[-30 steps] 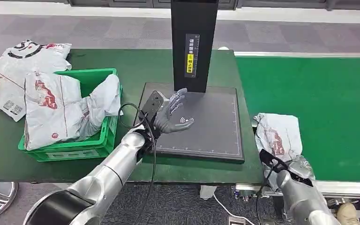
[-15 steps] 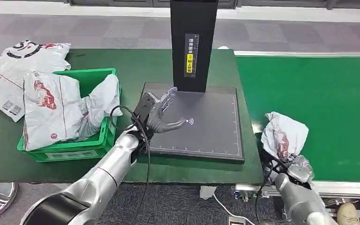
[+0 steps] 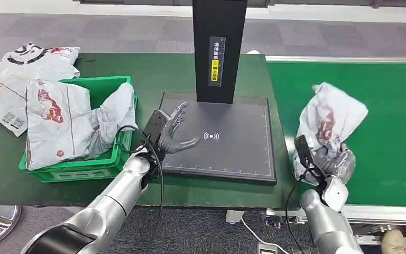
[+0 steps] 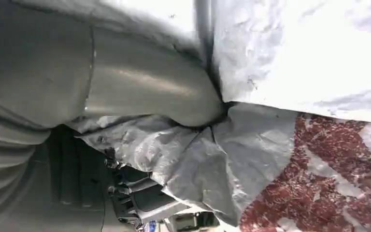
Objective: Moved the parcel from conveyor to table for the left to box.
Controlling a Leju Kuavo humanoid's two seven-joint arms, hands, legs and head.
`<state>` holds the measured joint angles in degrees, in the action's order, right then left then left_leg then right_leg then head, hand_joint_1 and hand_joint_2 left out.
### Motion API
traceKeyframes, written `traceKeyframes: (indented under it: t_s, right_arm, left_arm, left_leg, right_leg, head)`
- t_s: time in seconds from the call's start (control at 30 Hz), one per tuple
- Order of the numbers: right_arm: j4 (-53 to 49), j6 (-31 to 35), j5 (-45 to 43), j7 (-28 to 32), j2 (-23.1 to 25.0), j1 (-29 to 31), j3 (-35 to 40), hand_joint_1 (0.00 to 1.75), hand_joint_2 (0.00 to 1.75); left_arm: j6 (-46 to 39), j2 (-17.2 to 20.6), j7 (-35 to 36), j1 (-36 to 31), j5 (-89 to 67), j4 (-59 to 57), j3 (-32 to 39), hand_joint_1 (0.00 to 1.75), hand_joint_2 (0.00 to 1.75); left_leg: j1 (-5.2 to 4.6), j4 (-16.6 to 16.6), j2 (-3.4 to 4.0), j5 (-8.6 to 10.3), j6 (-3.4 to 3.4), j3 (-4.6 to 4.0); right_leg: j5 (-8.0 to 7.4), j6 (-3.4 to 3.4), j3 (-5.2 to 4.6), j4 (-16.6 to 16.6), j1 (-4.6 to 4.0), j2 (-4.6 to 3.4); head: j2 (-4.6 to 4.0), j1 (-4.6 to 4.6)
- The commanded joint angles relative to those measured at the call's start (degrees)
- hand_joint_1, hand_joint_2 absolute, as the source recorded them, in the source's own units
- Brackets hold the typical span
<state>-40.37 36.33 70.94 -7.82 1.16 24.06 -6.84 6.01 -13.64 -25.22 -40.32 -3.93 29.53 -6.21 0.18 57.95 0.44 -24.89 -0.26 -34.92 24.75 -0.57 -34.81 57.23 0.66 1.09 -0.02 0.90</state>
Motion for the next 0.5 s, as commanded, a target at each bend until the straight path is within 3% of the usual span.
traceKeyframes:
  t_s: [0.03, 0.3, 0.5]
  right_arm:
    - [-36.09, 0.41, -6.31, 4.87, 2.23, -9.26, 5.89, 1.75, 1.75]
    - [-35.94, -0.41, -5.94, 5.64, 3.07, -9.68, 8.41, 1.75, 1.75]
    - [-24.27, -9.97, -4.99, 5.34, 6.91, -3.05, 17.40, 1.75, 1.75]
  left_arm:
    - [0.94, 0.60, -0.21, -3.38, 1.57, -2.66, -0.33, 0.00, 1.75]
    - [1.13, -0.02, 0.10, -4.83, 1.82, -4.33, -0.50, 0.00, 1.75]
    - [-0.46, -1.26, -0.64, -6.44, 0.84, -5.47, -2.52, 0.00, 1.75]
  left_leg:
    - [-0.01, 0.00, -0.06, -0.04, -0.03, -0.06]
    - [0.02, -0.02, 0.00, -0.06, -0.05, 0.01]
    - [0.03, 0.01, 0.31, -0.11, -0.06, 0.04]
  right_leg:
    - [0.05, 0.03, -0.05, 0.03, 0.02, -0.02]
    - [0.05, 0.02, -0.05, -0.02, -0.01, -0.12]
    - [-0.02, 0.03, -0.09, -0.01, -0.03, -0.45]
  head:
    - [0.02, 0.00]
    - [0.02, 0.00]
    - [0.00, 0.00]
